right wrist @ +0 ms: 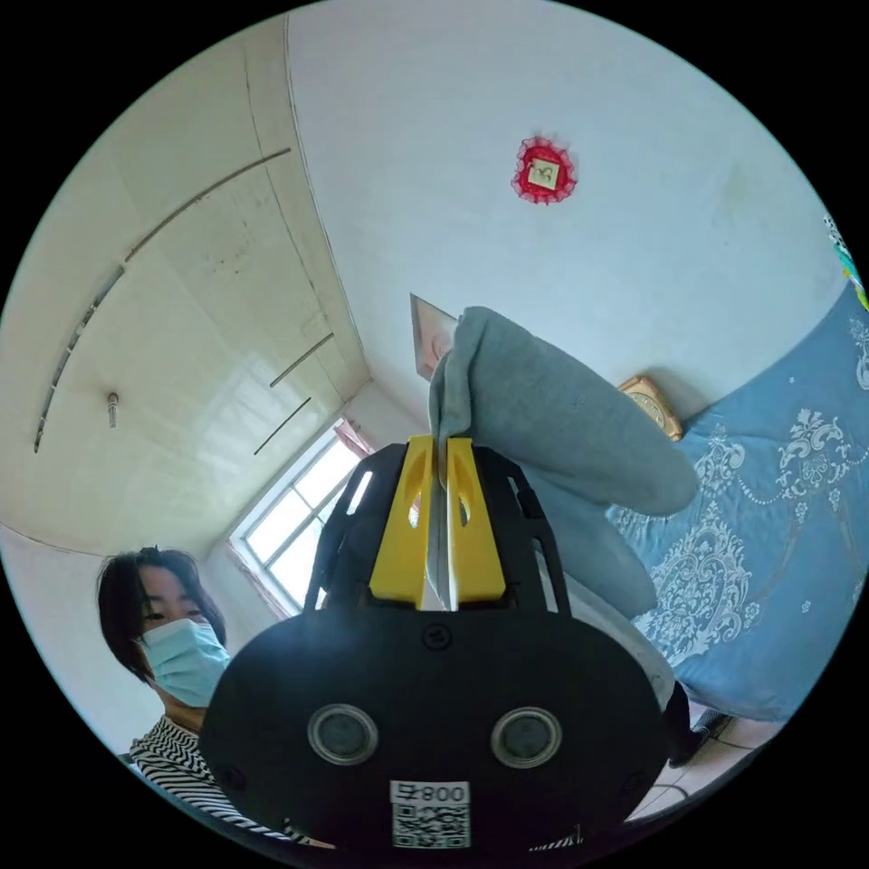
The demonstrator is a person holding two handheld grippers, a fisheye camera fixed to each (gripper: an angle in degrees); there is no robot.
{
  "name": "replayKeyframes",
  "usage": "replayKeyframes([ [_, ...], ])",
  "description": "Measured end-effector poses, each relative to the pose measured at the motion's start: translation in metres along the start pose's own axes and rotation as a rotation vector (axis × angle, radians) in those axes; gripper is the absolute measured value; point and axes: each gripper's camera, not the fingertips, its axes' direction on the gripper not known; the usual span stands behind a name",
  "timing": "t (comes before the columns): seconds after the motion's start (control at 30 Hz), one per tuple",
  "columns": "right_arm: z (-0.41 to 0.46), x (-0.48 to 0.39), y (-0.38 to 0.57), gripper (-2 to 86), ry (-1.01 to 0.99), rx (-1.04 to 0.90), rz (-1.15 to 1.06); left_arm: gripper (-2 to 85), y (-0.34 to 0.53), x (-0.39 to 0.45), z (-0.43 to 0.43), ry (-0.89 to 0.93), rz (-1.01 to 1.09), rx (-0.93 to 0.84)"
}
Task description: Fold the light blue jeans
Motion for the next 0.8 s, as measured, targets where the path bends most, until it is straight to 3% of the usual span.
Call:
replayKeyframes([
  [0.33, 0.053, -0.093, -0.074, 1.8, -0.038, 0.015, -0.119, -0.4, -0.117, -0.014, -0.077, -0.080, 0.113, 0.069],
  [0.8, 0.125, -0.169, -0.160, 2.0, -0.025, 0.089, -0.206, -0.4, -0.236, -0.028, -0.065, -0.023, 0.235, 0.090],
])
